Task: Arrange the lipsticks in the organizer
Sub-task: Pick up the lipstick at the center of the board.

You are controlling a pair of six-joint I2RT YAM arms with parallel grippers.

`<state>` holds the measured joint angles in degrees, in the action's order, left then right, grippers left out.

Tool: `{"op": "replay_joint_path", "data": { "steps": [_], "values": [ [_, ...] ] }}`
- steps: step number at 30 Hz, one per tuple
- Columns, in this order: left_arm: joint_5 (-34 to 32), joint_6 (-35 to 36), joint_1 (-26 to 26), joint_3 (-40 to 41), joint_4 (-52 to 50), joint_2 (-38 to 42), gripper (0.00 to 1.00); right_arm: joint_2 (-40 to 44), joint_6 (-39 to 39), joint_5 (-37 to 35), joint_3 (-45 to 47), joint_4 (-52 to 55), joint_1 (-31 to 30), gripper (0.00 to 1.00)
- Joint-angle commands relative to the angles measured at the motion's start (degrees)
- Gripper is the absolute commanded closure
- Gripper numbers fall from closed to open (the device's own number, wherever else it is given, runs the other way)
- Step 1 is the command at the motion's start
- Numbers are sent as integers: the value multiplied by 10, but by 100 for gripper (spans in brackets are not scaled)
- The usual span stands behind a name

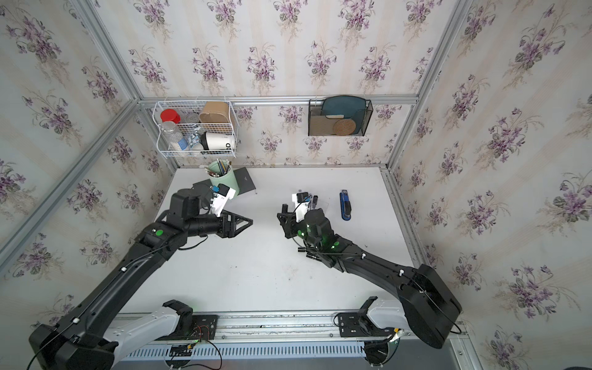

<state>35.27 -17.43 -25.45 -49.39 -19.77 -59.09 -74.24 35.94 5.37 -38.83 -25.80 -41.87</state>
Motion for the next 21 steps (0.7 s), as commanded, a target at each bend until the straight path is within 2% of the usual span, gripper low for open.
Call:
{"op": "replay_joint_path", "data": {
  "steps": [1,4,7,10,16,18,21],
  "values": [
    [-46,-57,-52,94,274,1,34,-15,219,81,4,-79,15,92],
    [-61,-49,-112,119,340,-28,34,-26,278,107,1,-106,16,91],
    [-64,-44,-141,127,379,-58,34,-27,294,109,-5,-109,15,91],
    [-64,-40,-144,121,389,-76,35,-27,294,114,-12,-103,15,90],
    [-65,13,-128,77,341,-88,39,-21,285,125,-7,-93,12,91],
    [-48,15,-118,65,336,-99,43,-17,276,130,-7,-85,12,91],
    [-26,25,-110,49,316,-117,55,-11,271,138,-5,-81,12,91]
  ]
}}
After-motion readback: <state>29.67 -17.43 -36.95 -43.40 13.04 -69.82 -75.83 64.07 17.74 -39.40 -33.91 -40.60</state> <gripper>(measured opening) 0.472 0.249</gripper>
